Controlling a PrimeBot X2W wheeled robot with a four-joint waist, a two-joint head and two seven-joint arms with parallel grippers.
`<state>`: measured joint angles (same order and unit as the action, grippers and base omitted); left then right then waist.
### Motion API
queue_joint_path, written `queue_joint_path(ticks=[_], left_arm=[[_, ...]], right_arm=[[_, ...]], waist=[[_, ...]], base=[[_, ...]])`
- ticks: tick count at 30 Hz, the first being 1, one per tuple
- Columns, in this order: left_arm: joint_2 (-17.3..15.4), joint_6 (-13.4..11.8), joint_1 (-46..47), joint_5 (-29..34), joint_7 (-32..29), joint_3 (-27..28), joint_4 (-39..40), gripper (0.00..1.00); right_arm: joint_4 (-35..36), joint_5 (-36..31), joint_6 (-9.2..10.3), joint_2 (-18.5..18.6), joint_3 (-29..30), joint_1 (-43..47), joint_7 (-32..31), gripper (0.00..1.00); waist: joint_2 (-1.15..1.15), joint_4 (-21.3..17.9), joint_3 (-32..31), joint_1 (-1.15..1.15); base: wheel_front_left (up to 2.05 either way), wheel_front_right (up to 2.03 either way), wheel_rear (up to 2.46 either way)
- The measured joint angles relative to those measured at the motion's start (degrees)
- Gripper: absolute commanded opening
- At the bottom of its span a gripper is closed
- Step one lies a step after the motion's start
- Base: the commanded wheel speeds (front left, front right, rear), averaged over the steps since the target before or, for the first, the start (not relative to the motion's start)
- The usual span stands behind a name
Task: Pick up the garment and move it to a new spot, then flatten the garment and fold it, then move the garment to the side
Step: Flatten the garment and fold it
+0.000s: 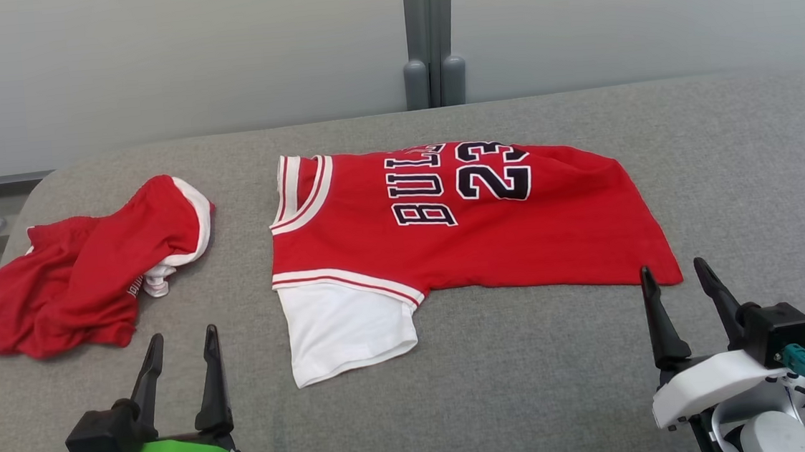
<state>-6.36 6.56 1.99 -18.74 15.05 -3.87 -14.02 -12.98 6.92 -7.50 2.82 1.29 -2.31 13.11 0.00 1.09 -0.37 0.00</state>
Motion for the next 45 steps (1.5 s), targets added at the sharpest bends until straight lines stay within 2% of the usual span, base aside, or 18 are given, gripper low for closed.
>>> queue_joint_path(ticks=[13, 16, 21, 27, 30, 36, 45], left_arm=[[1.05, 0.74, 0.14, 1.23, 0.0, 0.46, -1.4, 1.0], [1.34, 0.75, 1.03, -0.57, -0.29, -0.05, -4.08, 1.0], [1.35, 0.81, 5.95, -3.13, -6.72, -2.15, -8.54, 1.0], [1.81, -1.12, 10.54, -4.57, -23.09, -5.43, -15.34, 1.0], [2.52, -2.72, 11.98, -5.98, -27.18, -5.97, -15.78, 1.0], [3.0, -4.34, 13.79, -7.47, -29.69, -6.83, -15.19, 1.0], [3.11, -6.14, 15.69, -8.59, -33.84, -8.08, -14.51, 1.0]], right_arm=[[0.74, 0.51, 0.0, -0.01, -0.3, 0.07, -0.99, 1.0], [0.62, 0.76, 0.0, -0.07, 0.99, -1.92, -2.9, 1.0], [-2.25, 3.76, 0.01, -0.02, 4.86, -6.48, -13.86, 1.0], [-6.3, 0.18, 0.0, -0.07, 12.35, -14.44, -28.17, 1.0], [-8.8, -4.11, 0.01, 0.07, 15.51, -18.53, -33.57, 1.0], [-15.53, -4.19, 0.0, -0.03, 15.67, -23.67, -39.02, 1.0], [-23.1, -5.01, 0.02, 0.21, 14.1, -27.96, -40.43, 1.0]], waist=[[0.0, -0.3, 0.55, 0.0], [0.0, -0.44, 1.11, 0.0], [0.0, -0.82, 2.56, 0.0], [0.0, -1.55, 5.52, 0.0], [0.0, -1.83, 7.36, 0.0], [0.0, -1.83, 10.49, 0.0], [0.0, -1.17, 13.75, 0.0]], base=[[0.0, 0.0, 0.0], [0.0, 0.0, 0.0], [0.0, 0.0, 0.0], [0.0, 0.0, 0.0], [0.0, 0.0, 0.0], [0.0, 0.0, 0.0], [0.0, 0.0, 0.0]])
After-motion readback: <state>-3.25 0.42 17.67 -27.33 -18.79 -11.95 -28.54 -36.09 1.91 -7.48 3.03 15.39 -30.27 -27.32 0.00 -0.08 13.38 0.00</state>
